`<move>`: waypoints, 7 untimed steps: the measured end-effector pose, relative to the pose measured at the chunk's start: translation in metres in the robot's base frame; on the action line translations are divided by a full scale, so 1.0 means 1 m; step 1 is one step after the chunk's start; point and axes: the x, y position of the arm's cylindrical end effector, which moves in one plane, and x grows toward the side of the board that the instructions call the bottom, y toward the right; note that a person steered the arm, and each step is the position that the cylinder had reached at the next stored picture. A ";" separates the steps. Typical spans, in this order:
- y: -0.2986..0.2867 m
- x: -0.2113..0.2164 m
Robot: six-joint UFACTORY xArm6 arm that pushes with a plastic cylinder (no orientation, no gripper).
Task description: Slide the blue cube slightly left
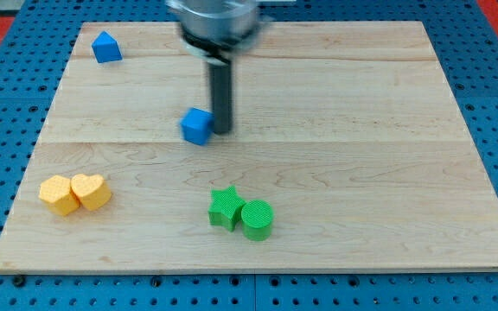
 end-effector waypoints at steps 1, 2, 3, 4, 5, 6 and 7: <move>-0.069 -0.042; 0.006 0.001; 0.048 0.018; -0.004 0.053; -0.039 0.021; -0.065 0.030; -0.047 0.044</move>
